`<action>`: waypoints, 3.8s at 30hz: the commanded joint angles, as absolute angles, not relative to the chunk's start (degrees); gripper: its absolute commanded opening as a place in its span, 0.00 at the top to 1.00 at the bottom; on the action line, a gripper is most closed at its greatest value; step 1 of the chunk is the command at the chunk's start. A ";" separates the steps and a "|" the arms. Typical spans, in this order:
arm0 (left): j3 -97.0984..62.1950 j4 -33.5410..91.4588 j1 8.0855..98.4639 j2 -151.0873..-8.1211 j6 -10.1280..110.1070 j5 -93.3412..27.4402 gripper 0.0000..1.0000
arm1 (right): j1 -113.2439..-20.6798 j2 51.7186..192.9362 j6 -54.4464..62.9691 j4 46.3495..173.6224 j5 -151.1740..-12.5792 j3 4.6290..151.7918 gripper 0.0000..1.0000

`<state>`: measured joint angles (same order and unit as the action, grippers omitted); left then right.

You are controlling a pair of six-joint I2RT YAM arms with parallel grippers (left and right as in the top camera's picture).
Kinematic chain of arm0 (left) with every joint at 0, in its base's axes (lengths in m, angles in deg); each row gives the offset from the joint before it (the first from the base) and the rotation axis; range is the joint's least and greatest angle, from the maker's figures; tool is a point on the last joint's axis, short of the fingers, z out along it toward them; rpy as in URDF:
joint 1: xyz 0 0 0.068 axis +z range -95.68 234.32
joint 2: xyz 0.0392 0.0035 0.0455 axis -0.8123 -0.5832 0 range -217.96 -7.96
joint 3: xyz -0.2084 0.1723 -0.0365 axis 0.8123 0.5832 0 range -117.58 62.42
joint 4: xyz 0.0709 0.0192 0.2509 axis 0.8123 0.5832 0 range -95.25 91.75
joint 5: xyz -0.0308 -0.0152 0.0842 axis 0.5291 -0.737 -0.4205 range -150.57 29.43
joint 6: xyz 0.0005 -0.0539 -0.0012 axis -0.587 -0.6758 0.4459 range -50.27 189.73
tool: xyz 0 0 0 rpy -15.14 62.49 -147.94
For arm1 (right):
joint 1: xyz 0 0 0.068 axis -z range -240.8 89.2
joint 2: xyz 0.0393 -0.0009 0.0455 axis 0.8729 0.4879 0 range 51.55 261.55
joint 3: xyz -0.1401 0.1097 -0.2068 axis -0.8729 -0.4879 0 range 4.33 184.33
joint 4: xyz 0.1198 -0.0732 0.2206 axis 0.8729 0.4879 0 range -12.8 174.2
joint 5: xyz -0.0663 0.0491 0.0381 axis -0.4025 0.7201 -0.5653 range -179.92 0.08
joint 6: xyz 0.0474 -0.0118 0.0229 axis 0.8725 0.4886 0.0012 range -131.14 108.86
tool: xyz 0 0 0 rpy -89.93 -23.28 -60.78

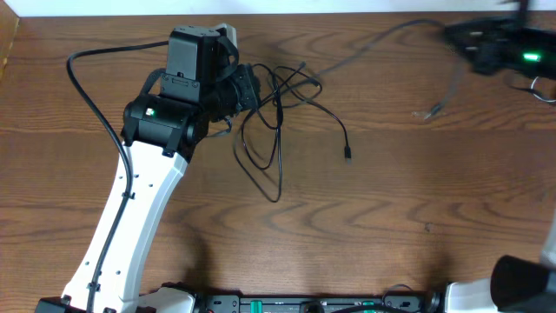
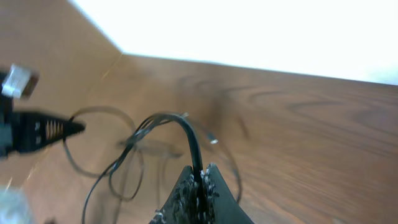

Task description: Untangle cables

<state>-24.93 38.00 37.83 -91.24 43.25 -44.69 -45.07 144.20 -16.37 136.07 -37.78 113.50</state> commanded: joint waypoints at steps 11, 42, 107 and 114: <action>-25.01 39.07 38.03 -92.79 46.37 -47.97 0.93 | -33.49 144.15 -8.66 142.35 -43.48 113.72 0.99; -25.04 35.70 53.92 -93.67 63.46 -72.75 0.93 | -27.54 159.71 -7.32 156.05 -74.98 113.61 0.92; -25.04 5.58 52.96 -93.69 23.82 0.40 0.93 | -83.47 166.01 -28.44 126.00 -20.93 113.61 0.23; -25.04 5.58 52.96 -93.69 23.75 0.05 0.93 | -82.88 166.01 -29.46 127.53 -20.73 113.61 0.23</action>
